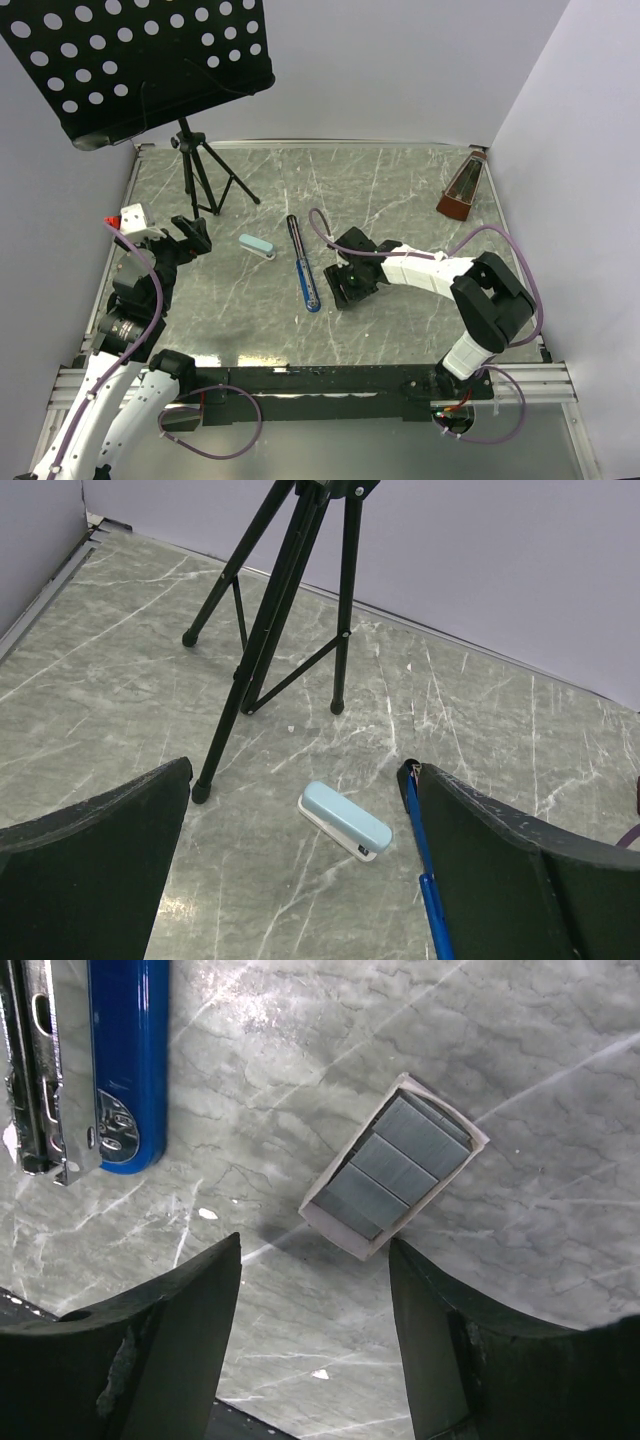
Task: Load the staples into the stapler
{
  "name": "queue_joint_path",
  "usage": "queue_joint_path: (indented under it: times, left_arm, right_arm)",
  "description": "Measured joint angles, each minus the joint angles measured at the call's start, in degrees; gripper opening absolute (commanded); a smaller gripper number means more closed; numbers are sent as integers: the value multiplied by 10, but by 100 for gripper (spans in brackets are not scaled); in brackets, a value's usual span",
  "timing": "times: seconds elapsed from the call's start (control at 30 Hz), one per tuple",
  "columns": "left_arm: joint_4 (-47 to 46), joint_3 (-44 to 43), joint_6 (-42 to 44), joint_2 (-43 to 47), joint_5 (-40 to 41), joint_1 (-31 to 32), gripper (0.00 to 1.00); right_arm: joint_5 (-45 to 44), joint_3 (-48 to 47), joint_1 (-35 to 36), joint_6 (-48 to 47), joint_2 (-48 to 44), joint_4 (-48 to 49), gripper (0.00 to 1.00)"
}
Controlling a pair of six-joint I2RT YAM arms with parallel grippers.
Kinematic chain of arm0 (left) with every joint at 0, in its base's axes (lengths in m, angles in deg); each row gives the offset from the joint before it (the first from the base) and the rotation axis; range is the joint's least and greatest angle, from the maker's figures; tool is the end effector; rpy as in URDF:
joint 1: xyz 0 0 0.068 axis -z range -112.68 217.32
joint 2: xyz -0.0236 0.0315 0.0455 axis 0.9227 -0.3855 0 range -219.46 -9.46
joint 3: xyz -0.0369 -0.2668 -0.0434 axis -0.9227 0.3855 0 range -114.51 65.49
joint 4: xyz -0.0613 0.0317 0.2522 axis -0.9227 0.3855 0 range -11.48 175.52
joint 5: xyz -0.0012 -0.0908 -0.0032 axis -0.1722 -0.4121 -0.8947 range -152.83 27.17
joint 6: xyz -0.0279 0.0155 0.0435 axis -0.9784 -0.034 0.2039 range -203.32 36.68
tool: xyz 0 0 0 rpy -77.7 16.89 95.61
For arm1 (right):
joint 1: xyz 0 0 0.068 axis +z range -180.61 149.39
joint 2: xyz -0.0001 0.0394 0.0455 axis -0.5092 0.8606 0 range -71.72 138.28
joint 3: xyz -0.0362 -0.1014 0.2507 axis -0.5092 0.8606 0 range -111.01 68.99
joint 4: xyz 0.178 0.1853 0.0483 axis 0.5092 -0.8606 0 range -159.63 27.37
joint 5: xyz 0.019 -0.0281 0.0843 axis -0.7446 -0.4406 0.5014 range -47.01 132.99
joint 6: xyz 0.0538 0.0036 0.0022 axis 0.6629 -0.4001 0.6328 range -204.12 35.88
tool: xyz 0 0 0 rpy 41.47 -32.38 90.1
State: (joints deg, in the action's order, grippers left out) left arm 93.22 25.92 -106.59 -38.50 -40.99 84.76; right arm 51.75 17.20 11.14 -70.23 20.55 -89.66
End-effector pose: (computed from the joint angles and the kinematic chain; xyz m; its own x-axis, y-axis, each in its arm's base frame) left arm 0.1240 -0.0250 0.3377 -0.0338 -0.3739 -0.9269 -0.0971 0.9242 -0.3693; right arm 0.2183 0.2022 0.1631 -0.8375 -0.4296 -0.3377 -0.5156 0.8258 0.2284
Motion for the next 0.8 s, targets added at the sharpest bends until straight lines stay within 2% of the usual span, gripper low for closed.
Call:
queue_joint_path:
  times: [0.33,0.63,0.73,0.8]
  left_arm:
    - [0,0,0,0,0,0,99]
    - [0,0,0,0,0,0,99]
    - [0,0,0,0,0,0,99]
    - [0,0,0,0,0,0,99]
  right_arm:
    - [45,-9,1,2,6,25,64]
    - [43,-15,3,4,4,34,62]
    - [30,-15,4,1,-12,23,60]
    - [17,-19,5,-2,-26,9,52]
